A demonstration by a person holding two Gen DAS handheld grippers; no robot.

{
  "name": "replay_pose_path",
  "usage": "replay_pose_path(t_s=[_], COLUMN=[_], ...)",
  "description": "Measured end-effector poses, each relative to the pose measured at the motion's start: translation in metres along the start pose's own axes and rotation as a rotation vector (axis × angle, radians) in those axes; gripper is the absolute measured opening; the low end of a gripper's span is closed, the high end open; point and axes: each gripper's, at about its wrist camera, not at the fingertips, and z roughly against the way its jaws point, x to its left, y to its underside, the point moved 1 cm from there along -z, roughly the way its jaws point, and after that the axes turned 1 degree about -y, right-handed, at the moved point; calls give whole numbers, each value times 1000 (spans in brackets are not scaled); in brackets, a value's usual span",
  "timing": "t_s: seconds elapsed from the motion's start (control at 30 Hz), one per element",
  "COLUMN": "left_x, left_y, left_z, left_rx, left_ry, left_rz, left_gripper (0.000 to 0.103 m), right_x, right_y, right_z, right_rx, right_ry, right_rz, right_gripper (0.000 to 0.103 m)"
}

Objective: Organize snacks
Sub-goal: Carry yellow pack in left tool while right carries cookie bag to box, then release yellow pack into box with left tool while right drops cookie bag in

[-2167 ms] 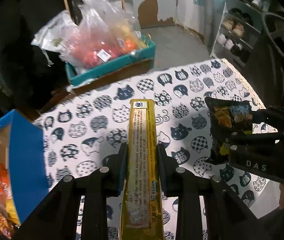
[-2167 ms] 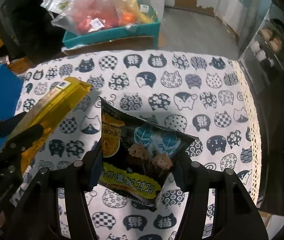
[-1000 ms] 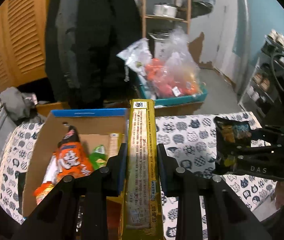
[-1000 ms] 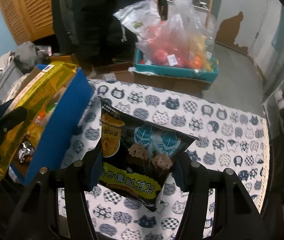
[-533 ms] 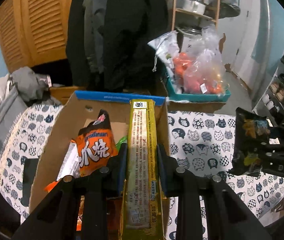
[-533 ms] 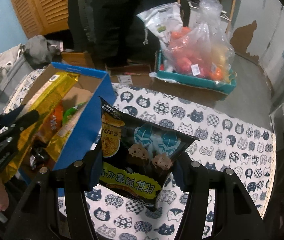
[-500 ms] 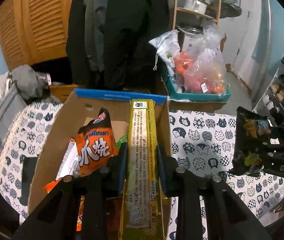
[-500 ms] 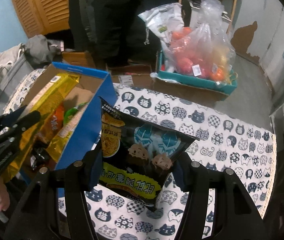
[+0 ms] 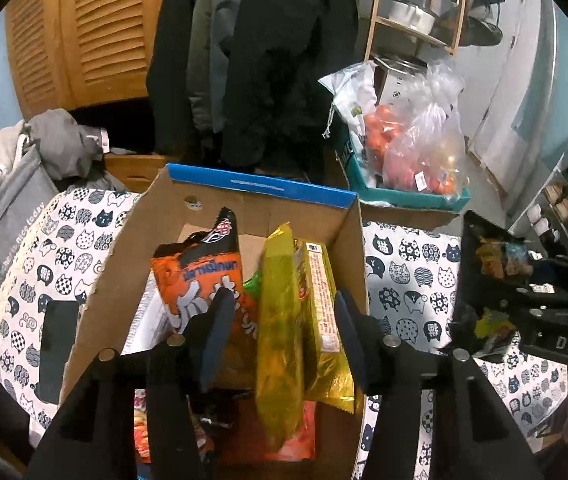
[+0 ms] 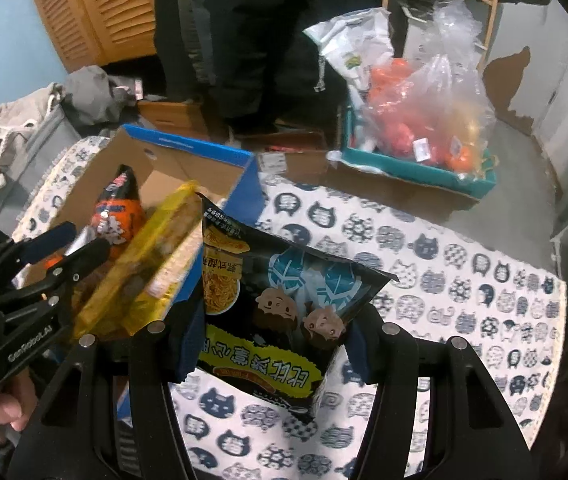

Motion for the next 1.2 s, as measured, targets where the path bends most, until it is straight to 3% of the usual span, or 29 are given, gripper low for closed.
replay_pose_path(t_s=[0.5,0.87,0.97,1.07,1.2], left_x=[52,87,94,96,93], left_y=[3,14,16,16,15], left_z=[33,48,52,55,64], left_rx=[-35,-48,-49,-47,-61], left_ry=[-59,-104,-96,-89,-76], left_rz=[64,107,131,145,146], left_gripper=[67,73,74,76,79], right_x=[63,109,119,122,122], right_y=[-31,-46,-48,-48,-48], right_z=[-16,-39,-42,-39,-26], right_rx=[-9,37,41,27,-12], right_ry=[-82,-171,-187,-171,-147], right_rz=[87,141,156,167,174], right_gripper=[59,59,62,81,82])
